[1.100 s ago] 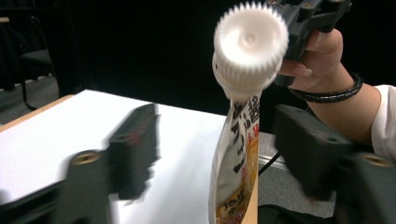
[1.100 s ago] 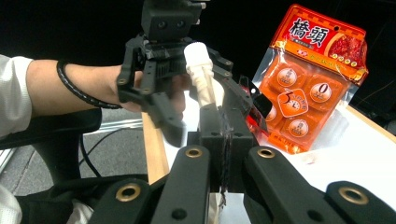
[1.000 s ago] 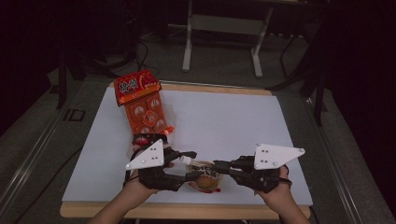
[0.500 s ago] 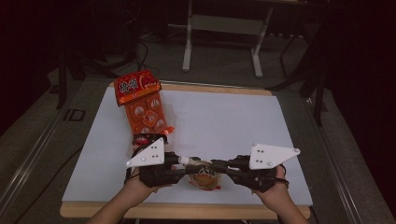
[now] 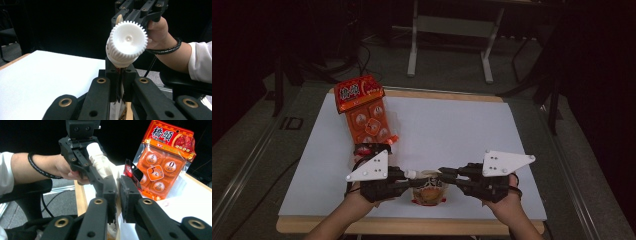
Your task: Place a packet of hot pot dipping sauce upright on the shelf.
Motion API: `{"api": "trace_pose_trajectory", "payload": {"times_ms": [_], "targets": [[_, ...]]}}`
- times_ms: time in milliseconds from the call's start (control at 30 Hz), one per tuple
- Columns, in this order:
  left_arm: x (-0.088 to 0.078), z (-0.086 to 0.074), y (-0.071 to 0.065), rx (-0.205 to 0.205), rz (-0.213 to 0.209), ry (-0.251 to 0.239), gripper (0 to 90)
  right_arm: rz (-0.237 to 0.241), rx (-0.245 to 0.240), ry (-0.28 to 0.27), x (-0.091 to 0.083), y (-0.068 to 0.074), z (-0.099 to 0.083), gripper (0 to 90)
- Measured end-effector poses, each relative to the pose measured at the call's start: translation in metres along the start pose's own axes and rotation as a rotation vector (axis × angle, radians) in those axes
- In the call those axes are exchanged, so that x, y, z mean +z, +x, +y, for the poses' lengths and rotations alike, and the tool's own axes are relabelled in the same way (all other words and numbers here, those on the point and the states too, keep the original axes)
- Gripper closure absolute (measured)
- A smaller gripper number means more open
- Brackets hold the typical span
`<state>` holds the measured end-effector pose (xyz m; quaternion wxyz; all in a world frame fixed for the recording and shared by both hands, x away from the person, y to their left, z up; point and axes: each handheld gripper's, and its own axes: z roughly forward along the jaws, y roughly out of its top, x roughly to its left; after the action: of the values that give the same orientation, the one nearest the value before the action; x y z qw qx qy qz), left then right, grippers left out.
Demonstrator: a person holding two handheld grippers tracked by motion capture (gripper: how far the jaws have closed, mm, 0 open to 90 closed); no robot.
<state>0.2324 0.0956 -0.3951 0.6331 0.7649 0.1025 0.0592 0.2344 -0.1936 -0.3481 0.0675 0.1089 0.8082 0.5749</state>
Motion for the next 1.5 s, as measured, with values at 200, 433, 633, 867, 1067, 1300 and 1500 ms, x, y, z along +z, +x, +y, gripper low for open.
{"api": "trace_pose_trajectory", "payload": {"times_ms": [200, 433, 633, 867, 1067, 1300, 1500], "targets": [[-0.006, -0.002, 0.003, 0.003, 0.033, 0.008, 88.2, -0.063, 0.067, -0.067, -0.009, -0.011, -0.001, 42.8], [-0.013, -0.002, 0.009, 0.007, 0.079, 0.013, 88.3, -0.16, 0.093, -0.105, -0.02, -0.023, -0.007, 13.5], [-0.021, -0.006, 0.019, 0.021, 0.111, 0.0, 88.3, -0.182, 0.108, -0.096, -0.021, -0.032, -0.02, 12.4], [-0.039, -0.007, 0.035, 0.034, 0.137, -0.016, 88.3, -0.234, 0.16, -0.071, -0.023, -0.052, -0.039, 13.7], [-0.056, -0.006, 0.049, 0.055, 0.191, -0.014, 88.2, -0.228, 0.209, -0.032, -0.022, -0.06, -0.052, 14.1], [-0.079, -0.012, 0.068, 0.052, 0.227, -0.006, 88.2, -0.204, 0.225, -0.007, -0.02, -0.059, -0.062, 14.3], [-0.089, -0.024, 0.081, 0.046, 0.268, 0.013, 88.2, -0.201, 0.25, 0.002, -0.023, -0.06, -0.07, 14.4]]}}
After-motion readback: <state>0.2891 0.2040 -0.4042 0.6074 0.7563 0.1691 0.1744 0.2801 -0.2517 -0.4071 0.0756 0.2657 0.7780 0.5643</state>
